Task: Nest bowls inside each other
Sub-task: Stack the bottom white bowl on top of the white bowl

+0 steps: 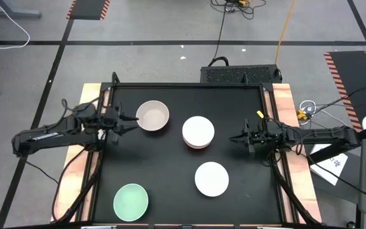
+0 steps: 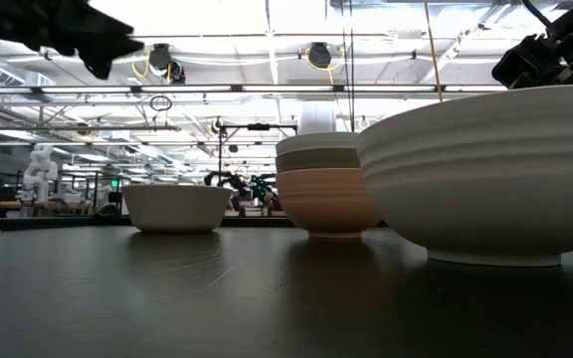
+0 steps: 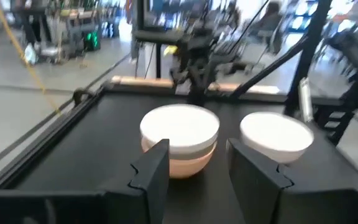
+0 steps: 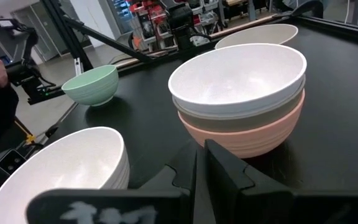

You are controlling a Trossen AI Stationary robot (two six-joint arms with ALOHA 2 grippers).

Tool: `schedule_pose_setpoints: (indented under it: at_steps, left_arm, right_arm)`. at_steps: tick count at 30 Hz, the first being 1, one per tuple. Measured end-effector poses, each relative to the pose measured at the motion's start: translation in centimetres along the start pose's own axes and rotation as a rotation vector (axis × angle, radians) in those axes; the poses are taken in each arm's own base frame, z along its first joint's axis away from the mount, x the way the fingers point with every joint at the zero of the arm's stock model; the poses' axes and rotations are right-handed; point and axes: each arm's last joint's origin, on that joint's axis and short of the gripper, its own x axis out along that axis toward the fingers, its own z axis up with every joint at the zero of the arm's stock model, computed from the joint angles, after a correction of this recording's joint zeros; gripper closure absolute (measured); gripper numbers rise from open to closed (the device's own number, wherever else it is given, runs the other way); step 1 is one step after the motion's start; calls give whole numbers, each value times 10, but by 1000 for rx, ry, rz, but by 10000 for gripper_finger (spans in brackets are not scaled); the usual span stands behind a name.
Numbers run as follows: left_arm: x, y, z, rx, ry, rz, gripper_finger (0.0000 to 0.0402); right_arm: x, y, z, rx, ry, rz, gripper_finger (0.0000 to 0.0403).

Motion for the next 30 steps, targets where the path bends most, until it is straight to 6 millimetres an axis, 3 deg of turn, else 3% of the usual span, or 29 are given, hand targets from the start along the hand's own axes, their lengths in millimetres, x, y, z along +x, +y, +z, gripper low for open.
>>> schedule_pose_setpoints:
  at_steps: [7, 14, 30]
  left_arm:
    - [-5, -10, -26, -56, -130, -126, 243]
    - [-9, -13, -53, -57, -45, -144, 243]
    - [-13, -11, -75, -24, 61, -80, 243]
  right_arm:
    - [0, 0, 0, -2, -2, -1, 377]
    - [0, -1, 0, -3, -8, -20, 377]
    - [0, 0, 1, -45, -16, -17, 377]
